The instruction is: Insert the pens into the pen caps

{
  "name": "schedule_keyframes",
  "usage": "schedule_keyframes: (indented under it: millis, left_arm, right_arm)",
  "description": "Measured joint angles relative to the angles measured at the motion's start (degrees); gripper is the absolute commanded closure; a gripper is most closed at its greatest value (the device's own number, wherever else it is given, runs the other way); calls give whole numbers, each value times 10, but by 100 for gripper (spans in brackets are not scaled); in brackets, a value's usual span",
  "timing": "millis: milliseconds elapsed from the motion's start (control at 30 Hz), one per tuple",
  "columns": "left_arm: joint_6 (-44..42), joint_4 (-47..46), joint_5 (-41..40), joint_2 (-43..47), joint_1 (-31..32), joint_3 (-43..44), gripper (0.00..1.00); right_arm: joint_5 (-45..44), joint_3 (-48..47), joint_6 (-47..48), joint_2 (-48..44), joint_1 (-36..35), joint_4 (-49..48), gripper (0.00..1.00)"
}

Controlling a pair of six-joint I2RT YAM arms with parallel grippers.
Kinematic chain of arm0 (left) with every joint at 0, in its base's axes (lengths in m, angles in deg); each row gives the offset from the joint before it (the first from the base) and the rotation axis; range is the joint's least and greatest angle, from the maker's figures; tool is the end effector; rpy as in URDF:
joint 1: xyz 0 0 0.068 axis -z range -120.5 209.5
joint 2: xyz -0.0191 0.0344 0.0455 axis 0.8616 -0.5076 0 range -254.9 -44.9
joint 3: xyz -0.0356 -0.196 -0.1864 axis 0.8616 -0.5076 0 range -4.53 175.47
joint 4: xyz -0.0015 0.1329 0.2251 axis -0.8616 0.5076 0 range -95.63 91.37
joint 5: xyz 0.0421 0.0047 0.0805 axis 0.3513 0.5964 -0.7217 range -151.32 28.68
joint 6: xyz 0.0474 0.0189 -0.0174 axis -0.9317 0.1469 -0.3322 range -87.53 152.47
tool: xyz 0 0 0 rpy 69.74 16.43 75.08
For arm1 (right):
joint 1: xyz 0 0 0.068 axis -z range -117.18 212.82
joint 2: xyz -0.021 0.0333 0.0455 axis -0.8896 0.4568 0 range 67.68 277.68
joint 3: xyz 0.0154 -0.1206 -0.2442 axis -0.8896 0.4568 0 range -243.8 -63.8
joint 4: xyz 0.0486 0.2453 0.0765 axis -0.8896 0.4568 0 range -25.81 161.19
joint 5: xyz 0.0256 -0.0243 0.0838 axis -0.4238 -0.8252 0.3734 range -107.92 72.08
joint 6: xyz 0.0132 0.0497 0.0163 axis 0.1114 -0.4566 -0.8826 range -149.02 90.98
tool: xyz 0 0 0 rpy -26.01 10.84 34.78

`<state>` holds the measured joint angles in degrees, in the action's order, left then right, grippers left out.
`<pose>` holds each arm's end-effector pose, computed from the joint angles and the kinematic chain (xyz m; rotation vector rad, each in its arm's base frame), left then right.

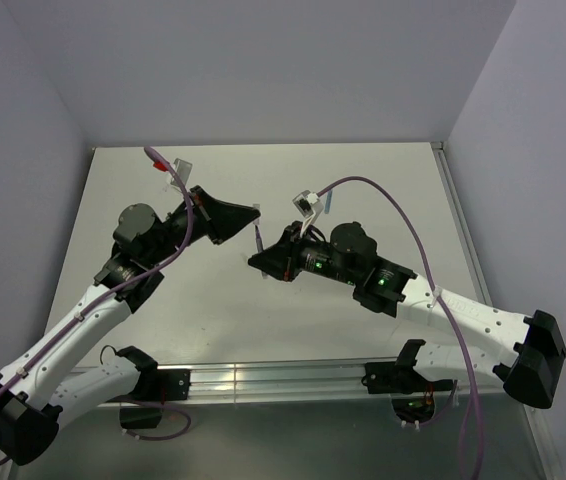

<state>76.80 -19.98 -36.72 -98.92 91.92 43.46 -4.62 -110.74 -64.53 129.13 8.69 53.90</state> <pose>0.1777 -0.1305 0.3764 0.2282 1.5820 -1.3782 0.1425 0.2111 0.3341 -0.4902 1.7683 1.3453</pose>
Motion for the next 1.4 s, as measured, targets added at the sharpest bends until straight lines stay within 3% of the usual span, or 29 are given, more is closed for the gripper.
schedule_keyframes:
  millis: [1400]
  left_arm:
    - [14,-17,11,-18,-6,0,100]
  right_arm:
    - [-19,0,-2,10,0,0,100]
